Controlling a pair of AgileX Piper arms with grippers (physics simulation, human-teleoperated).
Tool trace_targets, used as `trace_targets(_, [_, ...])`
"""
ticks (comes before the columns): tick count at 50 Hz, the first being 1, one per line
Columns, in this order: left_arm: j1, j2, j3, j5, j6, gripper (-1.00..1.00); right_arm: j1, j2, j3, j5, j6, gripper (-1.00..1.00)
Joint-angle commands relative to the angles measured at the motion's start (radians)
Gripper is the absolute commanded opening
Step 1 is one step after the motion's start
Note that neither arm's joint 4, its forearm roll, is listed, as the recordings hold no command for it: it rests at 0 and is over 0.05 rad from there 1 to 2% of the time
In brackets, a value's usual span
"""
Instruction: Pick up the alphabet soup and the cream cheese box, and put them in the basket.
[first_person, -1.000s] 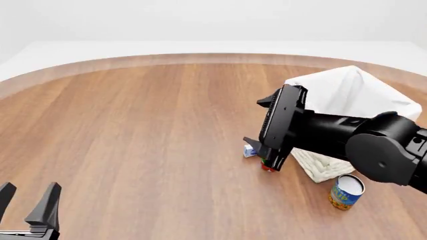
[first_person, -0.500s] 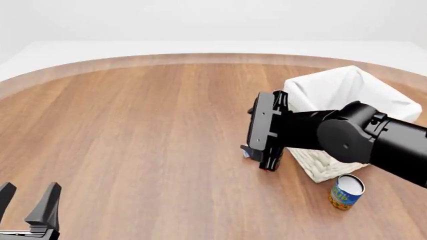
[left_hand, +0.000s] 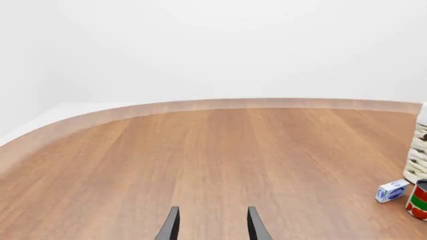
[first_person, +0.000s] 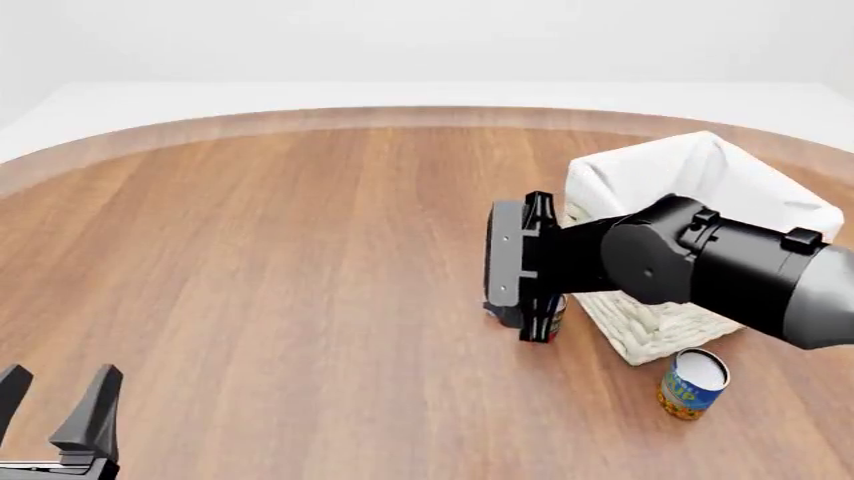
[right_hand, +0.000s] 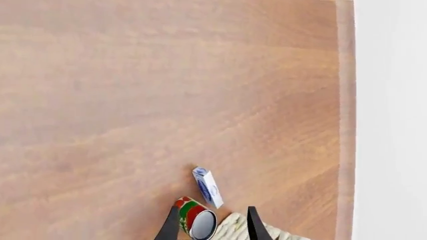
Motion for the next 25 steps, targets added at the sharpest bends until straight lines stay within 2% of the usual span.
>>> trace_targets(1, [0.0, 0.0, 0.0, 0.0, 0.0, 1.0, -0.006, 0.041, -0.017, 0.028, -0.041, 1.0])
trace_targets(12, [0.0, 0.0, 0.0, 0.0, 0.0, 1.0, -0.036, 0.085, -0.032, 0.032, -0.101, 1.0])
trace_targets(25, [0.0, 0.0, 0.0, 0.0, 0.0, 1.0, -0.034, 0.142, -0.092, 0.049, -0.113, 1.0])
